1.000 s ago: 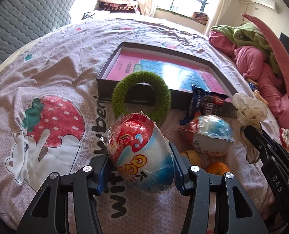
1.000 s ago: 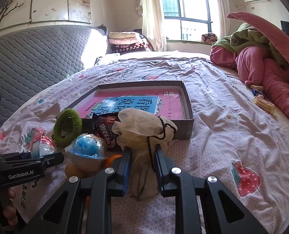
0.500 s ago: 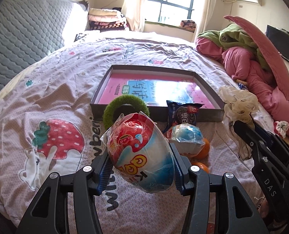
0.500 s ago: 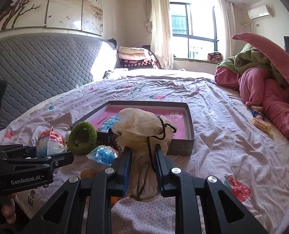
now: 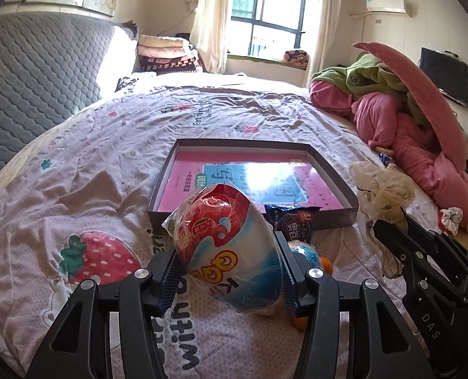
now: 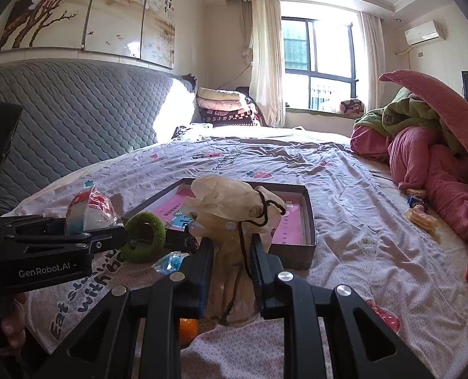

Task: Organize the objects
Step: 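Carry the egg with the left tool while the right tool carries the bag over the tray box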

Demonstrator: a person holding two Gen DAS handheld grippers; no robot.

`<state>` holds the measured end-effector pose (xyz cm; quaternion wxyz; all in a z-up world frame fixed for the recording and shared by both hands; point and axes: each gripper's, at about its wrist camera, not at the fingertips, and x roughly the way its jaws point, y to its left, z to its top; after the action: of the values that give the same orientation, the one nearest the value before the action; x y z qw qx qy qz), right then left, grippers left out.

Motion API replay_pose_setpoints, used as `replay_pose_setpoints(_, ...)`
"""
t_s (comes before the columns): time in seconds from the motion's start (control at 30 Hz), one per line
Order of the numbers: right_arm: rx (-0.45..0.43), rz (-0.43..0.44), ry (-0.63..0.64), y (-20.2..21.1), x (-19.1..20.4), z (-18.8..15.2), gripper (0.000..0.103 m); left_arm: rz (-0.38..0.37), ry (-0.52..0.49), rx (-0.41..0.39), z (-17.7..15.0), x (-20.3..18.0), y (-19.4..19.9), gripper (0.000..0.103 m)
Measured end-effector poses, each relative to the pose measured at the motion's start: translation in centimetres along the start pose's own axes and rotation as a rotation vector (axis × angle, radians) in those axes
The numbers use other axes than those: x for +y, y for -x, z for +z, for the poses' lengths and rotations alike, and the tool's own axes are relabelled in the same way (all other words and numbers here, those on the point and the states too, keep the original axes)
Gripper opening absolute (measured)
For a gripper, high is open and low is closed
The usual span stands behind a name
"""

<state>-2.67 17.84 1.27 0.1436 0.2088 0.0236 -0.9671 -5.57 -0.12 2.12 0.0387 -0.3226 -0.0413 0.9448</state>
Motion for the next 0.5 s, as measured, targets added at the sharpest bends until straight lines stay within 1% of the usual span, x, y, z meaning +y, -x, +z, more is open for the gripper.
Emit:
replay_pose_setpoints(0.23,0.004,0.006,-0.017,-1.0,-1.7,1.4,0.023,0.001,0.023,-0.017,2.2,1.4,-0.9,0.055)
replay_pose_setpoints(0.5,-0.002,-0.015,-0.001,-2.5,-2.2,2.6,0.023,-0.009,0.014,-0.022,3.4,1.3,-2.4,0.055)
